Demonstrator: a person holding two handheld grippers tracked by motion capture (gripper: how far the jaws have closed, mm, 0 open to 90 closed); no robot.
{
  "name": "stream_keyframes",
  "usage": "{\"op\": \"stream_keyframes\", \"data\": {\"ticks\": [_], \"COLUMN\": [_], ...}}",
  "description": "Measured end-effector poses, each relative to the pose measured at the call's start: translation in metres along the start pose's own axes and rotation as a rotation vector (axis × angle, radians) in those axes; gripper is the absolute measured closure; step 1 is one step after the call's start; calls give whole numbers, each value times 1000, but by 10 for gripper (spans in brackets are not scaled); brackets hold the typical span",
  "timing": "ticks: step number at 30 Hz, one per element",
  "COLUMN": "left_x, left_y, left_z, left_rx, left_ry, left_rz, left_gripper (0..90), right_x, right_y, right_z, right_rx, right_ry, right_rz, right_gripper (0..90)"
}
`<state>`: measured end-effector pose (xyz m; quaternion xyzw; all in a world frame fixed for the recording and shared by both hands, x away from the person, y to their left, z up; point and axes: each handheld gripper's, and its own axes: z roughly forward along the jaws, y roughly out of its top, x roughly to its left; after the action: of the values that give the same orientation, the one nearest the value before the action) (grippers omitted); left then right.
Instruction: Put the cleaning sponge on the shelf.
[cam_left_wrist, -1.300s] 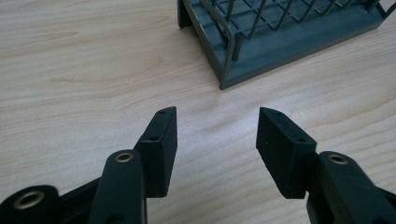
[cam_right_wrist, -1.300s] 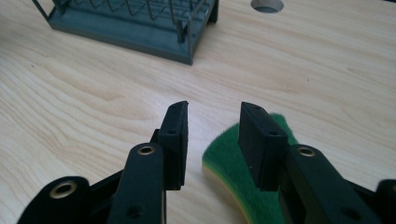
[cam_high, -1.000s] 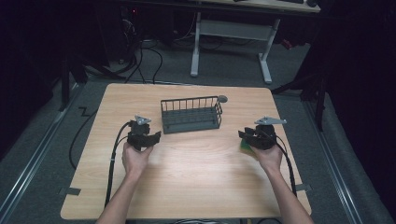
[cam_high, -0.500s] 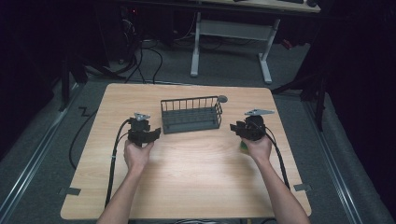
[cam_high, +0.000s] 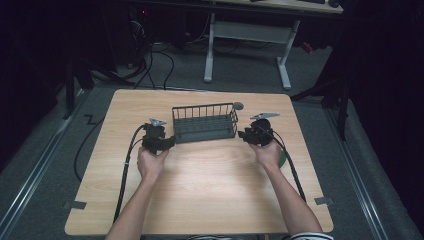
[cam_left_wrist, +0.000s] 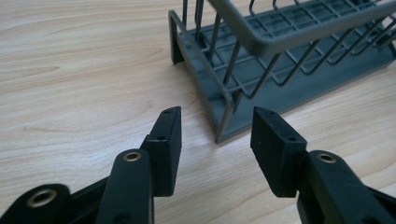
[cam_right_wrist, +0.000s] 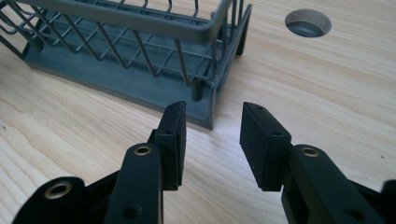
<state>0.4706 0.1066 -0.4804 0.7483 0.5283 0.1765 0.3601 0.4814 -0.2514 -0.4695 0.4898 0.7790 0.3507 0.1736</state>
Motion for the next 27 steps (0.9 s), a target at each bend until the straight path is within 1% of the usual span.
{"op": "stream_keyframes", "data": {"ticks": [3, 5, 6, 8, 9, 14, 16, 17, 18, 20, 23, 25, 27], "left_x": [-1, -1, -2, -3, -3, -3, -3, -3, -2, 0, -1, -1, -1], "left_y": [1, 1, 1, 1, 1, 3, 4, 4, 4, 4, 4, 4, 4], "left_z": [4, 6, 8, 11, 12, 18, 19, 20, 21, 23, 24, 25, 26], "left_rx": [10, 14, 19, 25, 30, 37, 35, 27, 25, 29, 23, 23, 23], "left_ry": [0, -3, -6, -7, -10, -6, -3, -1, -1, -8, -15, -19, -23], "left_rz": [-8, -6, 1, 5, 4, 4, 6, 2, -2, -13, -2, -4, -6], "left_gripper": [548, 573, 588, 609, 622, 662, 682, 682, 713, 728, 775, 798, 819], "right_x": [3, 4, 6, 7, 8, 11, 12, 12, 11, 11, 10, 9, 9], "right_y": [5, 7, 11, 13, 15, 19, 20, 20, 20, 20, 19, 19, 19], "right_z": [4, 6, 12, 16, 19, 28, 29, 30, 32, 32, 34, 34, 35], "right_rx": [5, 8, 20, 27, 34, 61, 62, 64, 61, 67, 76, 84, 84], "right_ry": [-1, -7, -21, -39, -45, -63, -62, -66, -66, -67, -68, -61, -64], "right_rz": [4, 3, -4, -5, 1, 4, 7, 8, 9, 7, 1, 3, -3], "right_gripper": [625, 630, 645, 658, 666, 695, 701, 712, 734, 757, 797, 818, 836]}}
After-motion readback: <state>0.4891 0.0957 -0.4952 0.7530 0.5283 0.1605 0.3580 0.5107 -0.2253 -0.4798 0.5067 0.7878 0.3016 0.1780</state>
